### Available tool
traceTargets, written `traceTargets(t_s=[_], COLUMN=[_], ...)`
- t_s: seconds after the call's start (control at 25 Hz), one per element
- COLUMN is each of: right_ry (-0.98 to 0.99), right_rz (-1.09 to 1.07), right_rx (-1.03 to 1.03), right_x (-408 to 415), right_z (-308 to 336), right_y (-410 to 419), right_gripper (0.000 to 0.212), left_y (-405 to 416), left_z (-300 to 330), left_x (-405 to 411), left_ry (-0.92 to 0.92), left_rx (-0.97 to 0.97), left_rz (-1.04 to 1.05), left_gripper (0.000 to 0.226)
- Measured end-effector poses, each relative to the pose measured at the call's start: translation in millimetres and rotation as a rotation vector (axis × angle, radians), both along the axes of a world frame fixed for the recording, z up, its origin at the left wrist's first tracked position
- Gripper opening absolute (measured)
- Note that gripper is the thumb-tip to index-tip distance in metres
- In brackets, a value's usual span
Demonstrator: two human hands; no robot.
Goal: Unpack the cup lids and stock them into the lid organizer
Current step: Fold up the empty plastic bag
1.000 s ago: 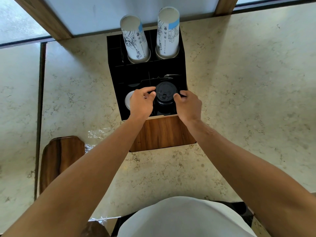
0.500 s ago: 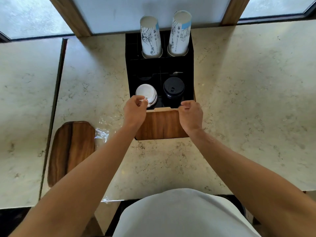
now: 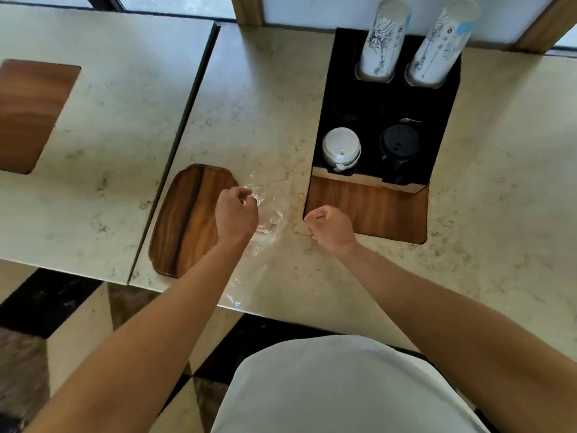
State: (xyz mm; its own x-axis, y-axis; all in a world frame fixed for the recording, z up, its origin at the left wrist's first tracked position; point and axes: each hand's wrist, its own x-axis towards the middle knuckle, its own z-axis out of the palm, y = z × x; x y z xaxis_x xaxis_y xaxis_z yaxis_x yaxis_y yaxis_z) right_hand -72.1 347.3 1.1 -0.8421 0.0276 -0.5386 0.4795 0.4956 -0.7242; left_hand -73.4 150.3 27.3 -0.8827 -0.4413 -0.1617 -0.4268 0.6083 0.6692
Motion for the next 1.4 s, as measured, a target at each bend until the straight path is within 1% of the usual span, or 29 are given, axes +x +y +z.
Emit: traceTargets(t_s=[0.08, 0.16, 0.28, 0.32, 0.4, 0.48, 0.6, 0.64, 0.68, 0.76, 0.84, 0.92, 1.04, 1.08, 1.12, 1.2, 1.28, 1.4], right_ry=[-0.065, -0.117, -0.154, -0.161, -0.165, -0.177, -0.233, -0.251, -0.255, -0.260, -0.271, -0.277, -0.253, -0.249, -0.244, -0.224, -0.198, -0.179], right_rz=[0.034, 0.055, 0.070, 0.071, 0.037, 0.000, -0.079, -0.099, -0.102, -0.084, -0.106, -0.147, -0.207, -0.229, -0.251, -0.293, -0.327, -0.389], right_rx=[-0.043, -0.068, -0.083, -0.095, -0.116, -0.129, -0.222, -0.243, -0.255, -0.273, -0.305, -0.327, -0.400, -0.424, -0.436, -0.447, -0.456, -0.503], right_x=[6, 13, 19, 21, 25, 28, 30, 30, 29, 29, 29, 27, 24, 23, 22, 24, 26, 34], right_z=[-5, -8, -13, -15, -19, -20, -19, -18, -18, -16, -11, -6, 1, 2, 3, 6, 7, 10], right_y=[-23, -41, -55, -59, -67, -73, -79, -79, -77, -70, -58, -44, -19, -10, -1, 16, 35, 66], right_gripper=[0.019, 0.024, 0.038, 0.038, 0.026, 0.025, 0.035, 0.032, 0.025, 0.017, 0.014, 0.024, 0.029, 0.029, 0.028, 0.026, 0.025, 0.029], left_y=[-22, -37, -43, -44, -44, -44, -45, -45, -45, -45, -41, -35, -17, -9, 0, 15, 28, 50], left_z=[-5, -13, -21, -23, -25, -25, -29, -31, -33, -38, -42, -45, -46, -45, -44, -39, -36, -32], left_x=[16, 31, 47, 50, 53, 55, 58, 59, 58, 58, 58, 56, 47, 44, 41, 37, 30, 21], left_ry=[-0.044, -0.089, -0.135, -0.135, -0.123, -0.122, -0.150, -0.170, -0.194, -0.232, -0.249, -0.269, -0.325, -0.335, -0.342, -0.368, -0.398, -0.419], left_rx=[-0.022, -0.035, -0.037, -0.037, -0.033, -0.017, 0.090, 0.128, 0.160, 0.189, 0.204, 0.279, 0.417, 0.489, 0.582, 0.750, 0.797, 0.805], left_rz=[0.037, 0.028, 0.024, 0.028, 0.032, 0.037, 0.066, 0.078, 0.093, 0.111, 0.102, 0.116, 0.139, 0.125, 0.098, 0.019, -0.054, -0.108], left_gripper=[0.027, 0.029, 0.032, 0.033, 0.034, 0.033, 0.032, 0.031, 0.029, 0.025, 0.031, 0.042, 0.047, 0.043, 0.034, 0.010, 0.010, 0.015])
